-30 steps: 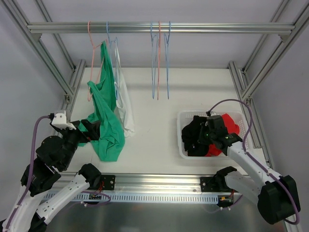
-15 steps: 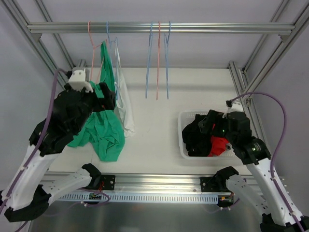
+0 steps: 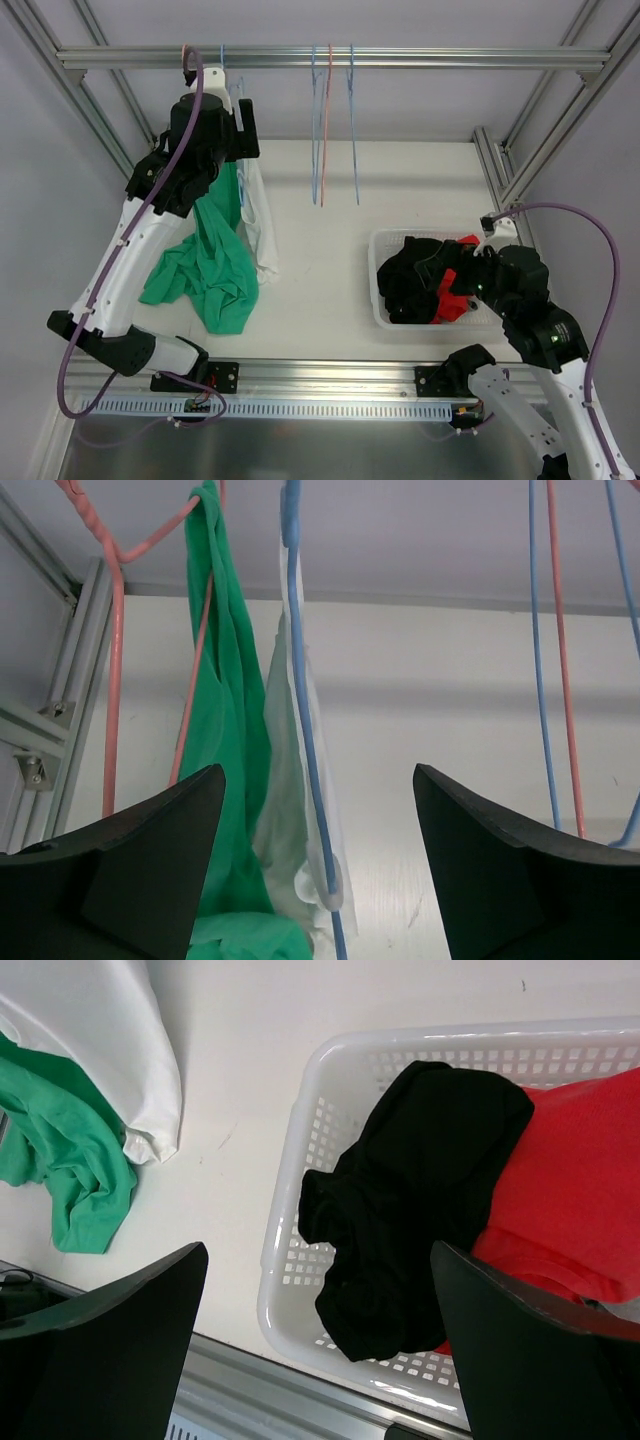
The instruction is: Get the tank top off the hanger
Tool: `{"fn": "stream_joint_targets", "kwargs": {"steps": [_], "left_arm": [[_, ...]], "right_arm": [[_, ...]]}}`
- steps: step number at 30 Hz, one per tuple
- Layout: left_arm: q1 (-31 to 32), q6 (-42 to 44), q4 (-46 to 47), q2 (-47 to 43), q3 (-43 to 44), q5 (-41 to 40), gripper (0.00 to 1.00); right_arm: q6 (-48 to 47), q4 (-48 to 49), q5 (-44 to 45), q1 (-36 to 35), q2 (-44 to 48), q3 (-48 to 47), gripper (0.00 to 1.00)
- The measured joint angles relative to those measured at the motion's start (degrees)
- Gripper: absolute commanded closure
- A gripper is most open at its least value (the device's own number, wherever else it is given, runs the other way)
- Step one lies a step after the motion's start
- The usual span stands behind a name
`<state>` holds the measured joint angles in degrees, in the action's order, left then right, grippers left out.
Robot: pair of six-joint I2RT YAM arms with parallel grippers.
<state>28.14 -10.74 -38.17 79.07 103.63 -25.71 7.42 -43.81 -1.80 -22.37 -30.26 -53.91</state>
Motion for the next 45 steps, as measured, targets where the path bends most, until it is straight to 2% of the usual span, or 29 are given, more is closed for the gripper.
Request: {"fn": "stream_joint_targets", "kwargs": {"steps": [1,5,7,10,18,20,22,39,45], "left_arm": [[-1.1,0.1,0.0,0.8,0.5,0.8,0.33],[-3.9,0.8,-0.2,3.4,2.4,4.0,0.48],[-4.3,1.2,-0.2,4.6,3.6,5.1,0.51],[-5.0,1.5,-0.2,6.3,5.3,7.5,0.66],[-6.9,1.6,-0.3,8.7,6.1,9.5,0.72],[-7.3,1.4,-0.3,8.9,6.1,10.2,0.80],[-7.6,1.2,-0.2,9.1,6.2,10.7,1.00],[-8.0,0.9,-0.7,9.2,12.9,17.4,1.00],[-8.0,-0.4,2.1,5.8,9.8,20.9,1.00]], "right_arm": [[0.0,0.0,-0.6,0.0,0.2,0.3,0.00],[-0.1,-0.2,-2.1,0.0,0.8,1.1,0.01],[-0.1,-0.2,-2.5,0.0,0.8,1.2,0.00],[-0.1,-0.1,-3.3,0.0,0.8,1.3,0.01],[0.0,0.4,-3.9,0.0,1.1,2.3,0.00],[0.0,0.6,-4.0,0.0,1.2,2.3,0.01],[0.0,0.6,-4.1,0.0,1.2,2.3,0.01],[0.0,1.1,-4.3,0.0,1.6,2.3,0.00],[0.0,1.6,-4.6,0.0,1.8,2.3,0.01]]}}
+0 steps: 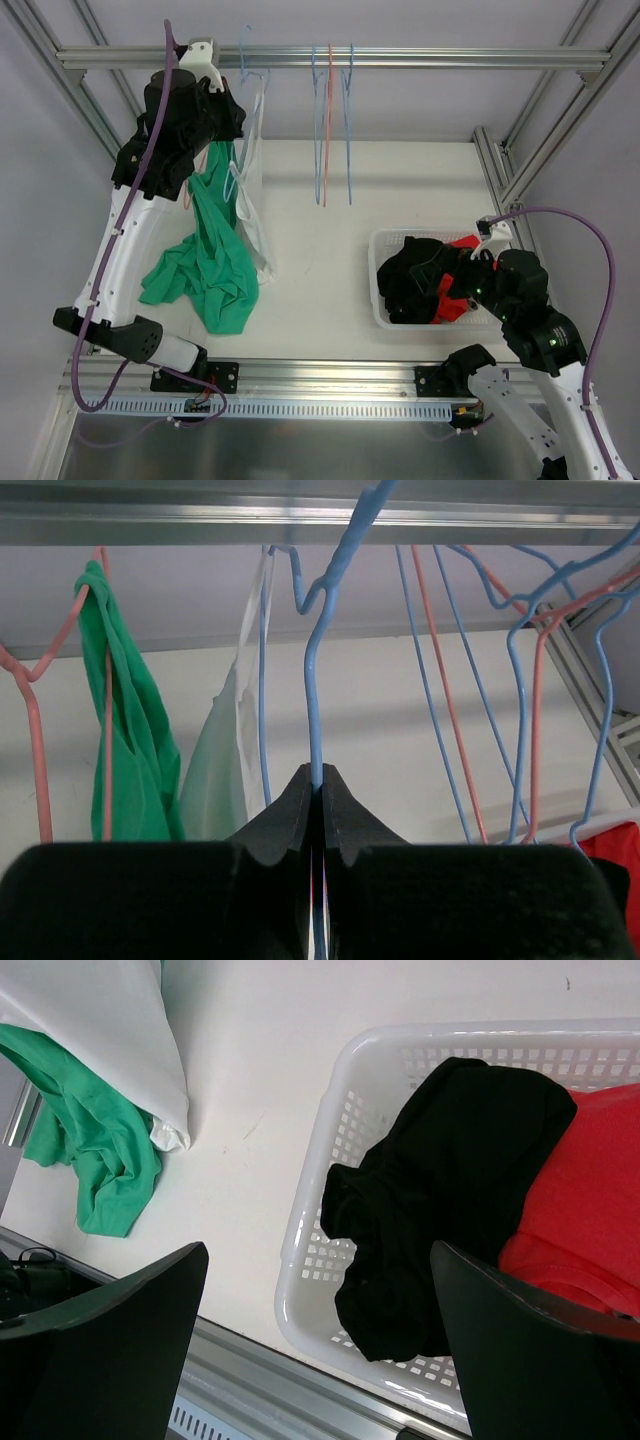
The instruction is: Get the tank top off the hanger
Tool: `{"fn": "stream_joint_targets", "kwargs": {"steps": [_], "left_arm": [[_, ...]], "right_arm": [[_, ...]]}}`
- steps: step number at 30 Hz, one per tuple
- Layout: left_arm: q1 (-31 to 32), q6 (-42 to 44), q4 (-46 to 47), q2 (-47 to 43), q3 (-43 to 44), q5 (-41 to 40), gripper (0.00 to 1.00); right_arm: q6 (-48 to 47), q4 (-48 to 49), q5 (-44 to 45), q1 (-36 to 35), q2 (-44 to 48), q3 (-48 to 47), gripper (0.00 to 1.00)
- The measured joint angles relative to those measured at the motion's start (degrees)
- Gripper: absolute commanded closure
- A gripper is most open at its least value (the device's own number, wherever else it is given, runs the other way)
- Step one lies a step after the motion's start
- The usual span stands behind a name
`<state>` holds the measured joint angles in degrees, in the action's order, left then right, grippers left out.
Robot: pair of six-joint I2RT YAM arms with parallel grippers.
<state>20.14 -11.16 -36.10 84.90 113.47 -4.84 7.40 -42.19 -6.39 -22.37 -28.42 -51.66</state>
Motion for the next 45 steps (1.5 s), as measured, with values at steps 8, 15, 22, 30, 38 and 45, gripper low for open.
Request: {"fn": "stream_joint_targets", "kwargs": {"steps": [8,15,22,30,38,45], "left_arm": [[0.0,-3.5,4.9,-11.8,-12.9,3.8,1.00],[0.0,-6.2,8.5,-25.4,-23.3,8.3,1.00],[0.0,-8.0,10.2,-45.6,-43.7,14.3,1.00],[0.0,-11.0,6.7,-66.4,-66.2,29.4,1.00],[0.0,-15.6,0.0,-74.1,-73.8,44.0,1.00],[0.0,-18.7,-0.3,-75.7,-73.9,49.2,1.00]], "right_arm": [[0.0,1.5,-2.3,0.0,0.7,0.5,0.01],[-0.1,6.3,-9.5,0.0,2.4,2.3,0.00],[0.7,17.1,-23.9,0.0,4.1,6.1,0.01],[5.0,27.6,-28.4,-4.3,2.4,13.1,0.11],[4.9,36.7,-12.4,-26.5,-7.1,17.4,0.22],[3.0,45.6,5.8,-37.2,-20.9,17.8,0.40]]}}
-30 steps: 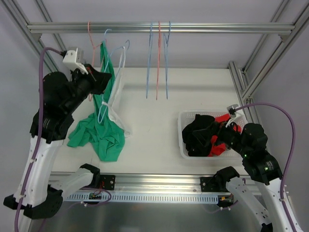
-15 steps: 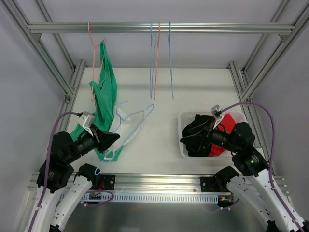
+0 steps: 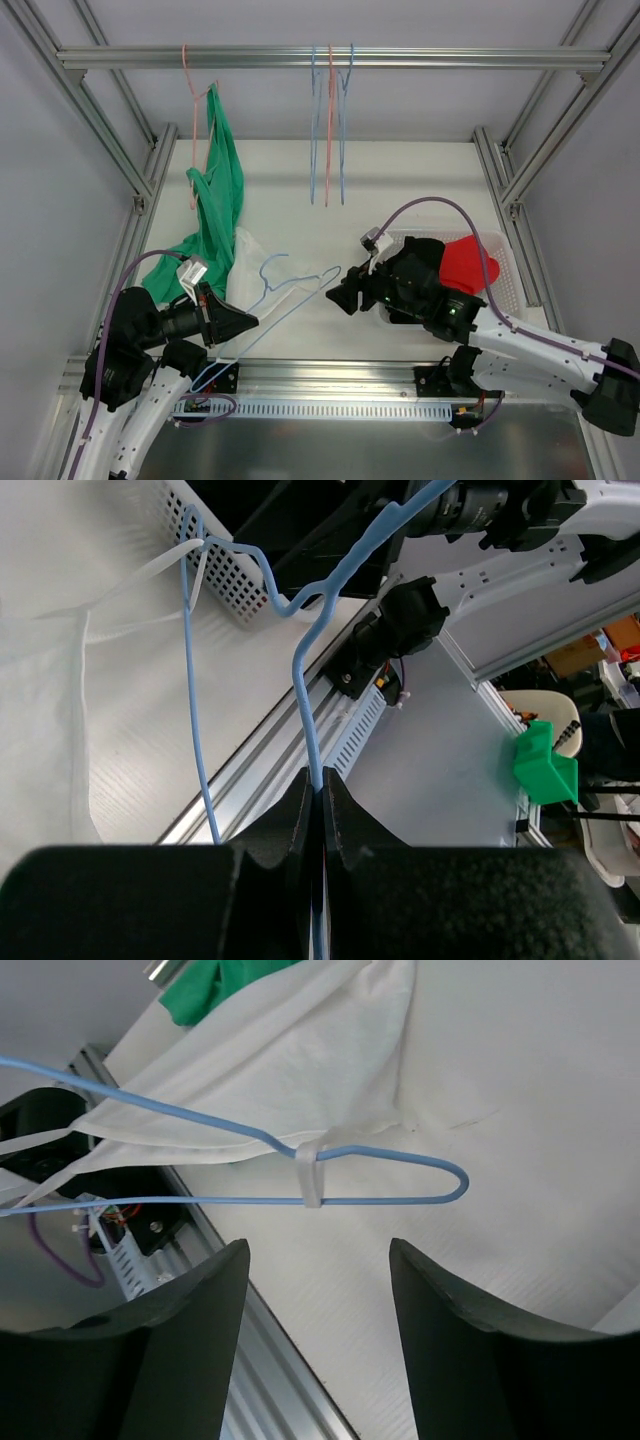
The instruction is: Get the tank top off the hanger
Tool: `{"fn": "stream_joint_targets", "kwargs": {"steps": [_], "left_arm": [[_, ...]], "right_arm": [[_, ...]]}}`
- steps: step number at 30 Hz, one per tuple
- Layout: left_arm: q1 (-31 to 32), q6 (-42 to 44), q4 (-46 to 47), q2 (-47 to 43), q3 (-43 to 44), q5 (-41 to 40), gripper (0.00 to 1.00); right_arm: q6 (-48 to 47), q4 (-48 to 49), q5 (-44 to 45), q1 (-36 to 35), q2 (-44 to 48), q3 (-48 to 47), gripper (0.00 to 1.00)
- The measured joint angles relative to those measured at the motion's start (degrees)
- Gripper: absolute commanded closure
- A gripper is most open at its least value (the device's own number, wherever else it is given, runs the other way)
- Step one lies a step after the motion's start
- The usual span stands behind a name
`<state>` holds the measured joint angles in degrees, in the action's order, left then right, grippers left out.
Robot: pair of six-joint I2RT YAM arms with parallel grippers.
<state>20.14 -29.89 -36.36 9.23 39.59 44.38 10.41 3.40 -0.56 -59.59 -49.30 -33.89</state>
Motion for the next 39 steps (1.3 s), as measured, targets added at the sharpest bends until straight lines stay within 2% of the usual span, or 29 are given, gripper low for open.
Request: {"fn": "stream_joint_targets", "kwargs": {"steps": [4,13,14,16,17,18,24,29,32,34,36,39], "left_arm": [[0.0,-0.7,-0.1,0.1,0.3,0.2,1.00],[0.0,-0.9,0.0,1.7,3.0,0.1,1.00],[0.0,-0.9,0.1,1.7,3.0,0.1,1.00],[0.0,-0.9,0.0,1.8,3.0,0.1,1.00],[0.0,-0.9,0.0,1.9,3.0,0.1,1.00],[0.0,-0.9,0.0,1.9,3.0,0.1,1.00],[0.0,-0.9,0.0,1.9,3.1,0.0,1.00],[0.0,-0.8,-0.5,3.1,5.8,0.2,1.00],[0.0,-0.8,-1.2,7.9,13.5,1.5,1.00],[0.0,-0.7,-0.7,11.8,20.1,2.7,1.00],[0.0,-0.8,0.6,16.0,28.0,4.4,1.00],[0.0,-2.7,5.1,22.4,38.4,6.3,1.00]], "right_arm": [[-0.9,2.0,3.9,-2.1,-5.5,-1.4,0.46],[-2.2,6.0,7.3,-2.7,-11.4,-4.7,0.49],[-2.3,6.4,7.2,-2.7,-12.3,-5.2,0.53],[-2.7,7.2,7.2,-2.7,-14.2,-6.3,0.70],[-2.7,7.6,7.2,-2.7,-14.9,-6.6,0.80],[-2.6,7.9,7.2,-2.7,-15.5,-6.8,1.00],[-2.6,7.4,8.6,-2.7,-14.9,-6.9,1.00],[-4.1,1.1,14.1,-2.4,-7.3,-7.0,1.00],[-5.1,-6.5,18.8,0.9,-0.6,-9.4,1.00],[-5.7,-11.1,20.6,5.8,2.4,-12.9,1.00],[-6.5,-14.5,20.9,11.0,4.1,-17.4,1.00],[-7.6,-18.2,18.6,14.7,3.9,-25.0,1.00]]}}
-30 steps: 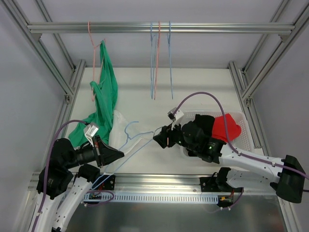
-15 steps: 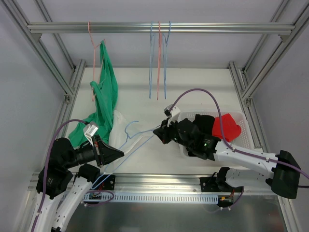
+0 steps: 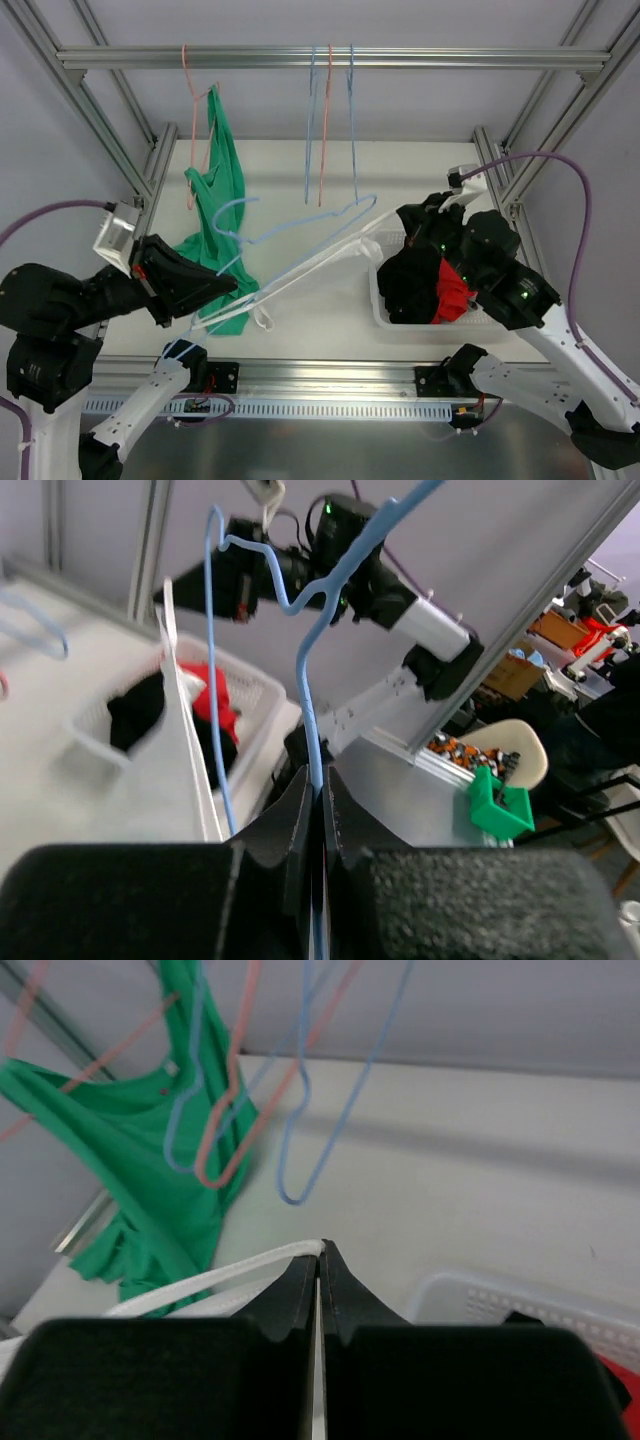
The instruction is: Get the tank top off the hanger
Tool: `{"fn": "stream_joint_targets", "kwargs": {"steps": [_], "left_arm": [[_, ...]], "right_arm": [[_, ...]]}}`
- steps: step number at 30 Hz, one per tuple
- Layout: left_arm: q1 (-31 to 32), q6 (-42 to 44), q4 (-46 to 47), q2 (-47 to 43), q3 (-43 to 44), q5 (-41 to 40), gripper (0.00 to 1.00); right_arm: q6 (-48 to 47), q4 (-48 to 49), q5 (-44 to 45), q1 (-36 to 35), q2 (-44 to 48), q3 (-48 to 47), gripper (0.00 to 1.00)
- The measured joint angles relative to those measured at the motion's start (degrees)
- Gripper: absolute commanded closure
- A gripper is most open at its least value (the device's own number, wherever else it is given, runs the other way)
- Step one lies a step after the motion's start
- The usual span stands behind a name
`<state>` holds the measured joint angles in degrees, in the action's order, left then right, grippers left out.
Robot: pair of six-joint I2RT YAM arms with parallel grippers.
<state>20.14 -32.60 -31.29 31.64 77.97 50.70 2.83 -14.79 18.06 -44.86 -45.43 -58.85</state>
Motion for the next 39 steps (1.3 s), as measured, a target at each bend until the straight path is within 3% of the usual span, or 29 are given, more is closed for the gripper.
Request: {"fn": "stream_joint_targets", "kwargs": {"steps": [4,12,16,20,24,29,39], "left_arm": [[0.0,-6.1,18.2,4.3,0.9,-0.9,1.00],[0.7,-15.4,59.9,7.5,-21.6,-16.2,1.00],[6.8,-14.0,75.3,15.1,-25.5,-21.9,1.00],[14.4,-10.9,88.4,24.2,-26.0,-22.6,1.00],[16.2,-7.8,96.4,28.1,-31.9,-22.7,1.00],[16.2,-3.3,97.7,27.7,-39.7,-24.2,1.00],[16.5,0.2,99.5,25.5,-42.4,-30.2,1.00]], "right_arm": [[-0.5,-2.0,-9.1,0.2,-1.5,-9.5,1.00],[2.5,-1.7,-25.3,-0.4,-0.6,-8.5,1.00],[2.5,-1.4,-29.1,-5.8,-2.3,-4.6,1.00],[1.9,-1.0,-29.3,-12.4,-6.6,-2.1,1.00],[2.2,-0.3,-26.9,-14.8,-8.8,2.2,1.00],[3.3,1.4,-22.9,-17.1,-12.1,6.2,1.00],[7.2,6.6,-10.9,-25.6,-23.5,10.3,0.99]]}}
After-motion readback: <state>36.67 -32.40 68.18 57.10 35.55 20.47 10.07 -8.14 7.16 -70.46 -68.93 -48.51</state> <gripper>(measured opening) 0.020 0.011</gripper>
